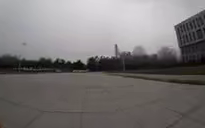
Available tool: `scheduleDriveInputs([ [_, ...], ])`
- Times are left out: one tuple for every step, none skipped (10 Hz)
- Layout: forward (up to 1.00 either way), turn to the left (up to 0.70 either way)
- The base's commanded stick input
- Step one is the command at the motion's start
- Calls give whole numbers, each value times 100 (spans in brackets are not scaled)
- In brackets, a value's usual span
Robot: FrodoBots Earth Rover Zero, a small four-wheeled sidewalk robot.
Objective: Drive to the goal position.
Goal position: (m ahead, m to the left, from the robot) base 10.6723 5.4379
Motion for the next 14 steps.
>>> scheduleDriveInputs([
  [70, -1],
  [70, -1],
  [70, -1],
  [70, -1],
  [70, -1],
  [70, -1],
  [70, -1],
  [70, -1],
  [70, -1],
  [70, -1],
  [70, -1],
  [70, -1],
  [70, -1],
  [70, -1],
])
